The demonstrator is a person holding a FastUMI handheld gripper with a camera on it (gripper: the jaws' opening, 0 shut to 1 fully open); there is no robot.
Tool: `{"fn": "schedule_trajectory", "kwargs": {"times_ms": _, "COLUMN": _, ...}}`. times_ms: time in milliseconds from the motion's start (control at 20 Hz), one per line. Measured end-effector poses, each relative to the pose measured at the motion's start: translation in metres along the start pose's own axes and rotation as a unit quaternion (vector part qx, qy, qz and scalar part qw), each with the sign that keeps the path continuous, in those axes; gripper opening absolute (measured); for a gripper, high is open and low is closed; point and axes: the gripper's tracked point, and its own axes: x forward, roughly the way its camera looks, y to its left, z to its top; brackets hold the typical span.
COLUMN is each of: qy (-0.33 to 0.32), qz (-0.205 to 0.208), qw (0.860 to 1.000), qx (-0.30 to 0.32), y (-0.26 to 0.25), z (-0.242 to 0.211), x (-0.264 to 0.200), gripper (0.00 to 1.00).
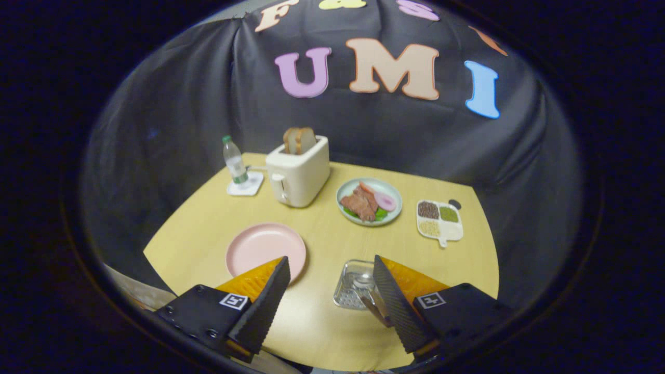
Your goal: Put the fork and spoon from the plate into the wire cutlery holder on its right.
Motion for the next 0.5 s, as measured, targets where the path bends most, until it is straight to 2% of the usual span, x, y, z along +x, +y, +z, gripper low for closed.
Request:
{"fn": "schedule_trajectory", "kwargs": {"times_ms": 150, "qy": -0.1, "qz": -0.026, "qw": 0.995, "qx": 0.007, "y": 0.001, "z": 0.036, "x": -0.018, "gripper": 1.0}}
{"fn": "schedule_trajectory", "kwargs": {"times_ms": 300, "qy": -0.183, "qz": -0.051, "qw": 0.982, "qx": -0.005, "y": 0.005, "z": 0.057, "x": -0.034, "gripper": 1.0}}
{"fn": "schedule_trajectory", "kwargs": {"times_ms": 500, "qy": -0.251, "qz": -0.071, "qw": 0.965, "qx": 0.007, "y": 0.013, "z": 0.062, "x": -0.048, "gripper": 1.0}}
